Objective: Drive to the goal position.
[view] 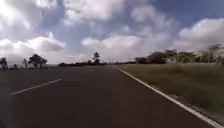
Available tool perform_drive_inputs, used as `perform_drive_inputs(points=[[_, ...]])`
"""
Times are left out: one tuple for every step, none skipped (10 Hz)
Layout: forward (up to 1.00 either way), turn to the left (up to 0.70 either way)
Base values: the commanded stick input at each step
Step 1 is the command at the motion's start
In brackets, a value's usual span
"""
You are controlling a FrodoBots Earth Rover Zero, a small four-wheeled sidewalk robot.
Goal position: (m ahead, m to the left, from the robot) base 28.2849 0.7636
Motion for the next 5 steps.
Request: perform_drive_inputs(points=[[1.0, 0.0], [1.0, 0.0], [1.0, 0.0], [1.0, 0.0], [1.0, 0.0]])
